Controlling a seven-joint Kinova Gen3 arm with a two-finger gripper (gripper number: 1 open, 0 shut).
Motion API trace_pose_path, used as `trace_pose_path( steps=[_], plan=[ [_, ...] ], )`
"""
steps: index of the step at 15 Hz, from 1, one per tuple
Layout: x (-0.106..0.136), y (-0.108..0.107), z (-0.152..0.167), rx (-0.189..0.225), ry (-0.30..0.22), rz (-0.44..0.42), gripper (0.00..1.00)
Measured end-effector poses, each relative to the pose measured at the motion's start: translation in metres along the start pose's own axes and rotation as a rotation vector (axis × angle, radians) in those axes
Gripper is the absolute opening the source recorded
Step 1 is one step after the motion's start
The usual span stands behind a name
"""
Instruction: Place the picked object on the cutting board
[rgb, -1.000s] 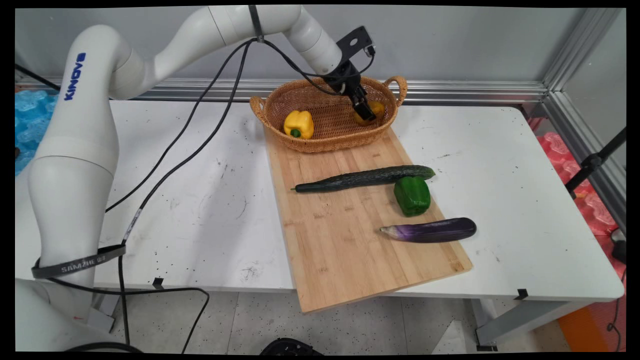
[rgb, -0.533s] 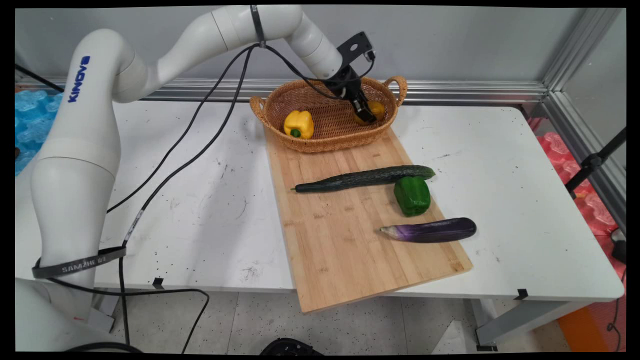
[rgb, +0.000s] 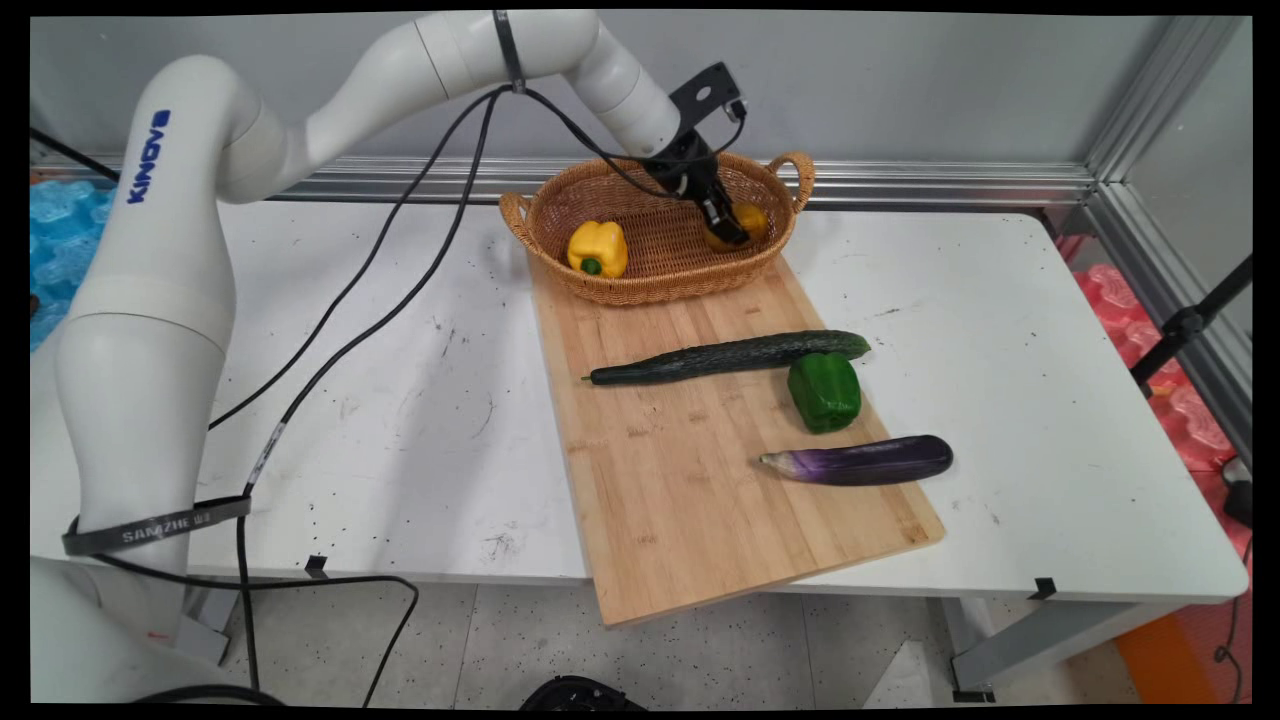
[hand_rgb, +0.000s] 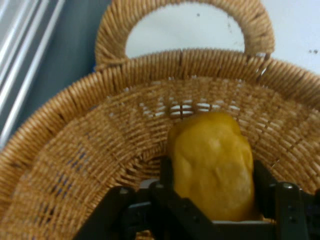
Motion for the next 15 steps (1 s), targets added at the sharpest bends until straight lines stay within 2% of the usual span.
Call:
trace_pose_path(
  steps=[4,7,10,15],
  plan=[
    [0.013,0.007,-0.029,0.018,-0.001,0.008,0.00],
    [0.025,0.020,-0.056,0.014,-0.006,0.005,0.00],
    [0.040,0.045,-0.084,-0.017,-0.012,-0.004,0.00],
    [0.063,0.097,-0.125,-0.096,-0.016,-0.013,0.00]
  ],
)
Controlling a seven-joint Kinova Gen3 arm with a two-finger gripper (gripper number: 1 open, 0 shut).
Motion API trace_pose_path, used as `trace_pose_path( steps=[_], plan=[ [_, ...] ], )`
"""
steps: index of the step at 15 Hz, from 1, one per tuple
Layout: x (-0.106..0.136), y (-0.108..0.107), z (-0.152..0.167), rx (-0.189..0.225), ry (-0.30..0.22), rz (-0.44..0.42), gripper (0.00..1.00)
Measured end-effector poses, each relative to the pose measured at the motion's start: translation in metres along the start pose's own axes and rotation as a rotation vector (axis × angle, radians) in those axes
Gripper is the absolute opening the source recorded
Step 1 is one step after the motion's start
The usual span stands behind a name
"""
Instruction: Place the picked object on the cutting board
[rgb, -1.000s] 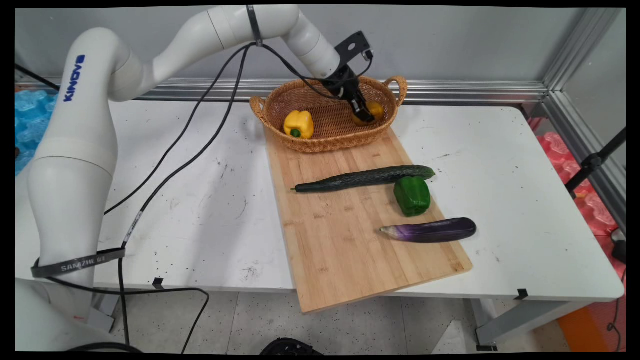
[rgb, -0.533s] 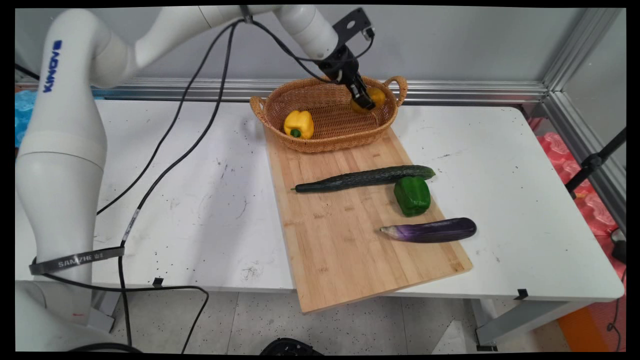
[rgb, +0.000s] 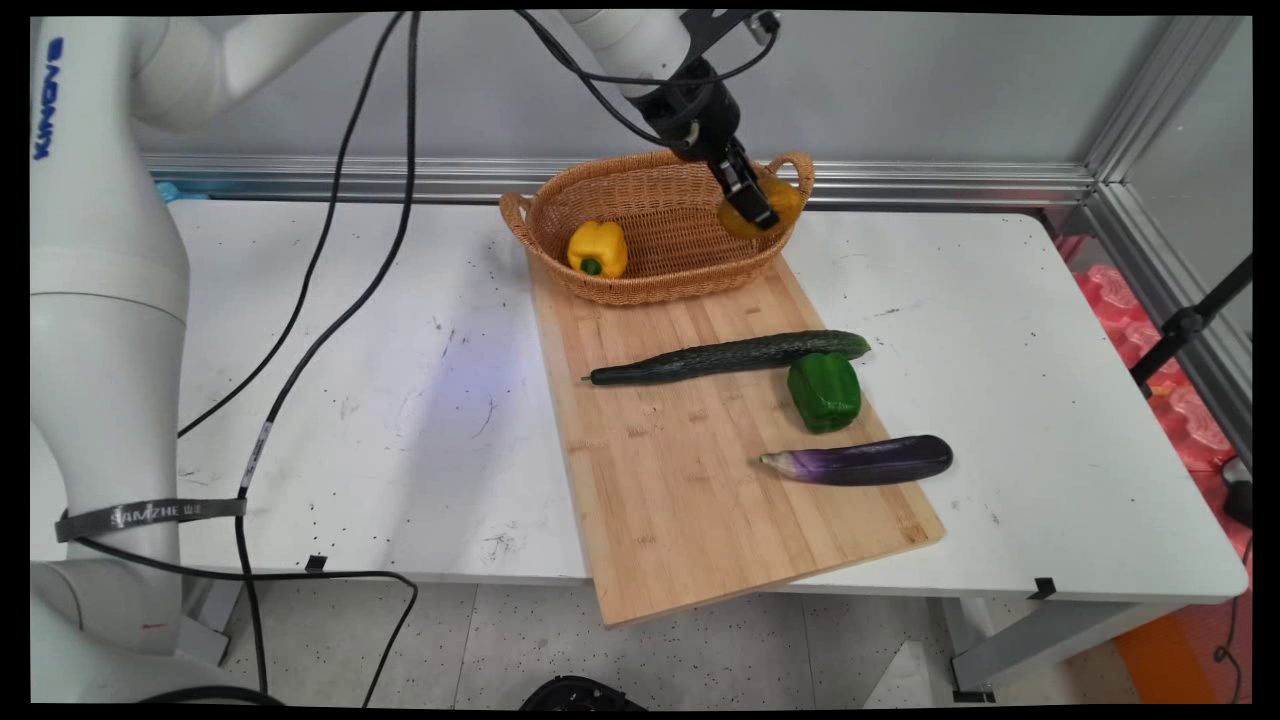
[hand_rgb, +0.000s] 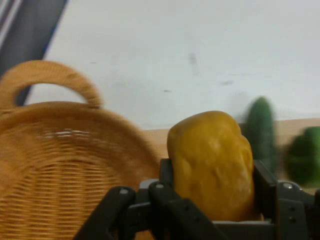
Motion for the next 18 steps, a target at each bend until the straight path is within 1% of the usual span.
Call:
trace_pose_path(
  steps=[2,4,7,8,10,12,16,18],
  plan=[
    [0.001,0.022,-0.011,-0.027,-0.009,-0.002,0.00],
    [-0.005,0.044,-0.019,-0.050,-0.022,0.000,0.00],
    [-0.022,0.078,-0.029,-0.084,-0.045,0.015,0.00],
    [-0.026,0.084,-0.030,-0.090,-0.050,0.019,0.00],
    [-0.041,0.104,-0.031,-0.106,-0.066,0.034,0.00],
    [-0.055,0.120,-0.029,-0.112,-0.077,0.049,0.00],
    [-0.078,0.139,-0.018,-0.106,-0.091,0.076,0.00],
    [-0.090,0.144,-0.011,-0.097,-0.100,0.088,0.00]
  ],
)
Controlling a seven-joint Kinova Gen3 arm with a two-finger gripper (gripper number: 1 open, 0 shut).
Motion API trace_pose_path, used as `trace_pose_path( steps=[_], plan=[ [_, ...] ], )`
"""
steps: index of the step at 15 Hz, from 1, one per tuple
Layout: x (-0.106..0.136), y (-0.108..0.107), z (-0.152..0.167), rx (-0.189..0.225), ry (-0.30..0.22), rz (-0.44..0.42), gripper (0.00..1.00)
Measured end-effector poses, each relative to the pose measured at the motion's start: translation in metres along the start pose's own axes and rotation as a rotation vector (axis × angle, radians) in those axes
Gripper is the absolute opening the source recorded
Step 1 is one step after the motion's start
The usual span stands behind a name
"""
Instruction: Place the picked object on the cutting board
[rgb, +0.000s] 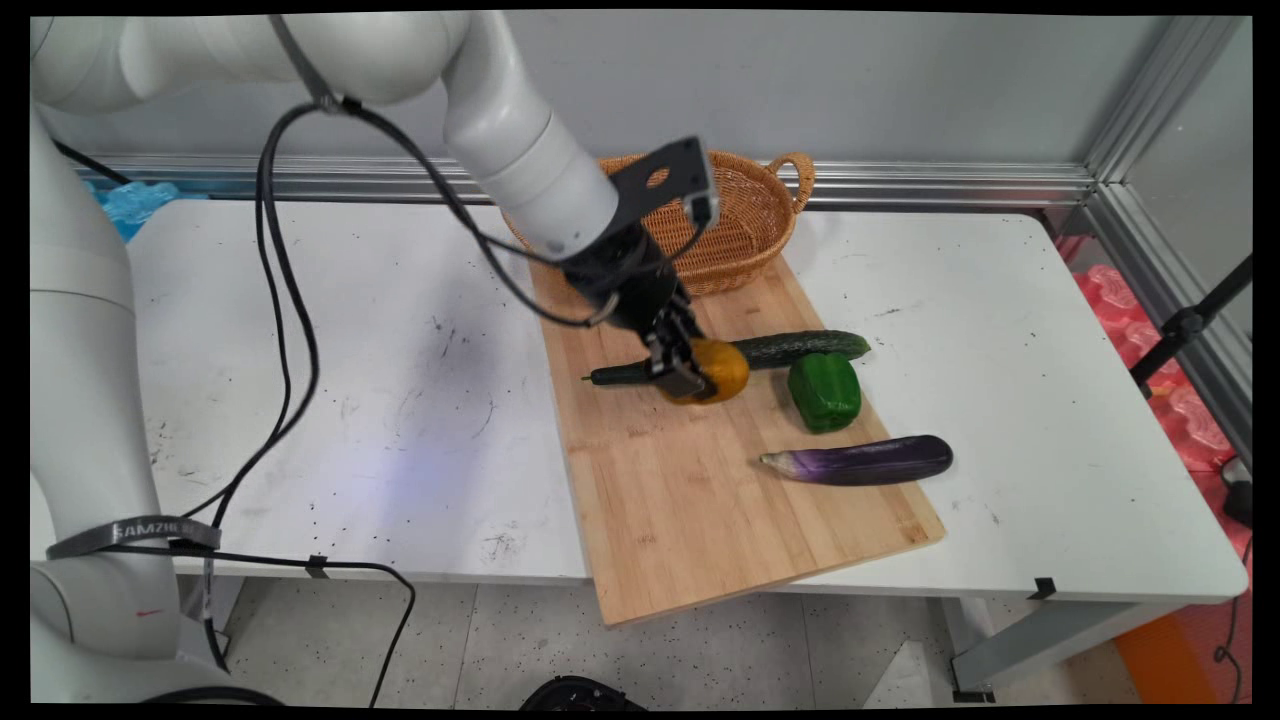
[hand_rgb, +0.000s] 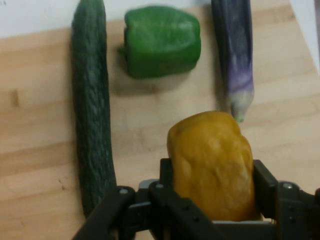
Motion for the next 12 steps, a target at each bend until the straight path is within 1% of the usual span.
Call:
trace_pose_path(
  steps=[5,9,12],
  plan=[
    [-0.025,0.003,0.024,0.016,-0.014,0.030,0.00],
    [-0.036,-0.002,0.044,0.020,-0.009,0.051,0.00],
    [-0.042,-0.007,0.056,0.019,-0.005,0.051,0.00]
  ],
)
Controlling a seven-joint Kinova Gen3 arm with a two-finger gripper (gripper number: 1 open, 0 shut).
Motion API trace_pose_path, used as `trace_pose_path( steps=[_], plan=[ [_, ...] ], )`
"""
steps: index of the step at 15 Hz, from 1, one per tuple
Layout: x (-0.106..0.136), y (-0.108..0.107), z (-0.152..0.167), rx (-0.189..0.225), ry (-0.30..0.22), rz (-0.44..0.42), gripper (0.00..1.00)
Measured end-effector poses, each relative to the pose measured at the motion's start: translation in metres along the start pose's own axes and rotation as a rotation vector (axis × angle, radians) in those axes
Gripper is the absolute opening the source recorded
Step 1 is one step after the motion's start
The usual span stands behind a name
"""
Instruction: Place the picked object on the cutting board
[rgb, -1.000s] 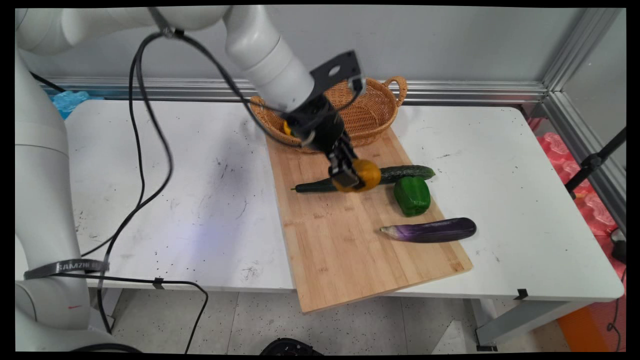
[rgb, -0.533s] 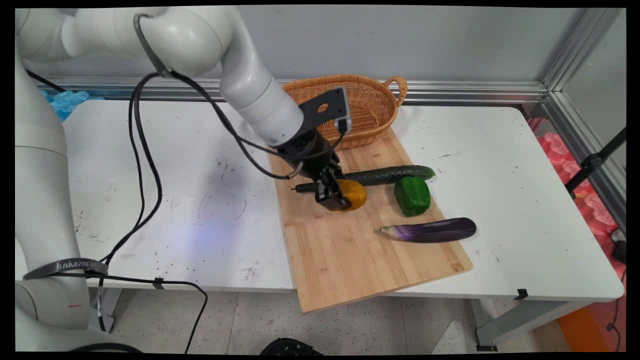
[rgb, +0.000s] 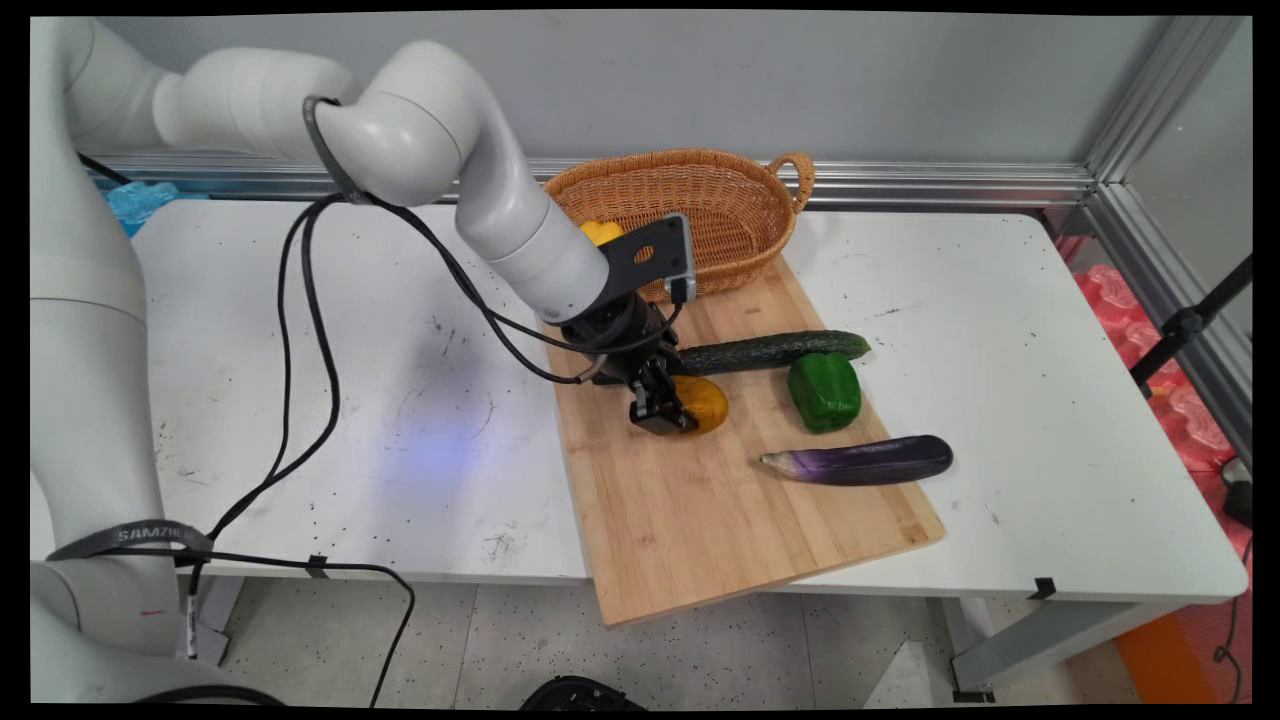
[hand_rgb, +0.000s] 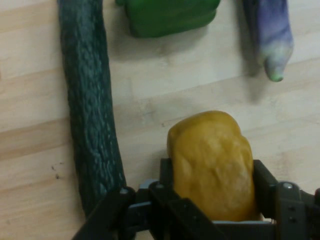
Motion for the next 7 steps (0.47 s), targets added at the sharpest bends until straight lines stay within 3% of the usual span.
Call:
trace_pose_path(
  steps=[4,5,7],
  plan=[
    [-0.004,-0.005,0.010,-0.004,0.007,-0.010,0.00],
    [-0.005,-0.006,0.013,-0.006,0.010,-0.014,1.00],
    [-0.005,-0.008,0.016,-0.009,0.016,-0.022,1.00]
  ],
)
